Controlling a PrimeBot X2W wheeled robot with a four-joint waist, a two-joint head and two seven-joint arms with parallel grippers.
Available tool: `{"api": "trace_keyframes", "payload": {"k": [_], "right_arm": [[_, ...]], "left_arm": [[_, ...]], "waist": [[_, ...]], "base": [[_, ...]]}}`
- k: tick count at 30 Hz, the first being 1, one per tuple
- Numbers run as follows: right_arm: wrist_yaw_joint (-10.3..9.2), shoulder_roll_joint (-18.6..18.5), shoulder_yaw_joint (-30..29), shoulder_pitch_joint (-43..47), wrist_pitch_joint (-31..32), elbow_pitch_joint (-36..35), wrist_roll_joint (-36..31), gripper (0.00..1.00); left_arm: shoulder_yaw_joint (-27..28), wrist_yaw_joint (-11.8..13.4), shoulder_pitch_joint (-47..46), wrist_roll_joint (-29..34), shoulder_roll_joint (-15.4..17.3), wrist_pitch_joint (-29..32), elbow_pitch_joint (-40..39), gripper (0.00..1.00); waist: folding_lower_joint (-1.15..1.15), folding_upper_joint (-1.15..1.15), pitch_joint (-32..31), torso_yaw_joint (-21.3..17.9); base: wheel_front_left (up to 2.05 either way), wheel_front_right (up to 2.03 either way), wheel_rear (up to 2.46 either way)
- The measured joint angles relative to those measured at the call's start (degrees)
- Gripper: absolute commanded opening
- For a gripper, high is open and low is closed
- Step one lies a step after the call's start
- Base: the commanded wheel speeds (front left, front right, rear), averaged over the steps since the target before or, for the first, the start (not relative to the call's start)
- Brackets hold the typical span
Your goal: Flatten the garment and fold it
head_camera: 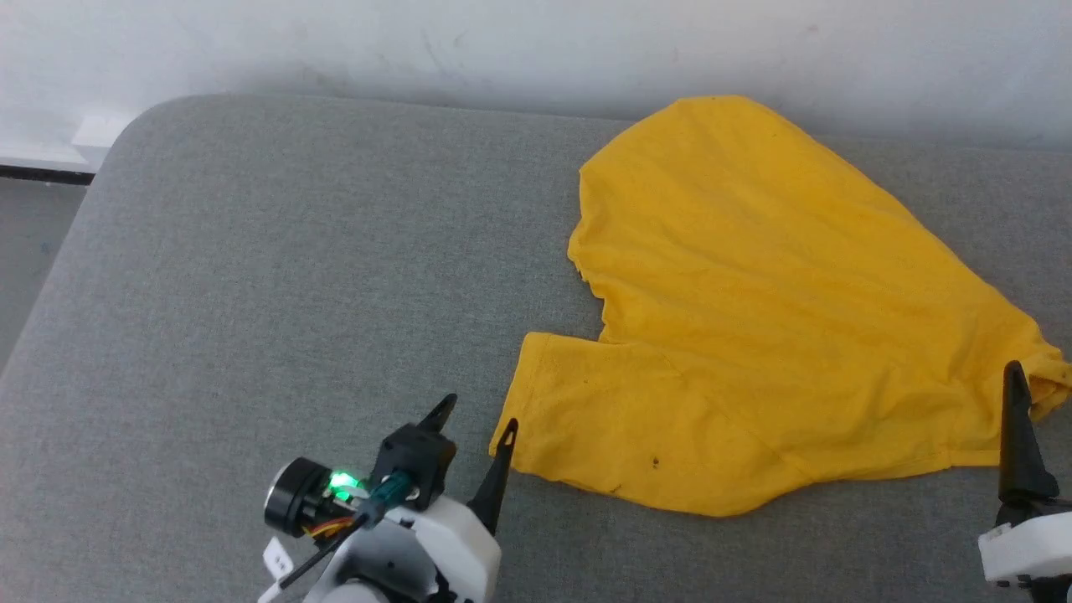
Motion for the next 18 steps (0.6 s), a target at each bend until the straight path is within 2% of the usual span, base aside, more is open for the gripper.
{"api": "trace_keyframes", "payload": {"k": [5,18], "right_arm": [[0.0,0.0,0.6,-1.0,0.0,0.9,0.2,1.0],[0.0,0.0,0.9,-2.3,-0.5,2.6,0.8,1.0]], "left_arm": [[-3.0,-1.3,-4.7,0.1,-0.8,9.1,2.7,1.0],[-3.6,0.8,-7.3,-0.5,-2.3,17.7,8.4,1.0]], "waist": [[0.0,0.0,1.2,0.4],[0.0,0.0,3.9,-0.6]], "base": [[0.0,0.0,0.0],[0.0,0.0,0.0]]}}
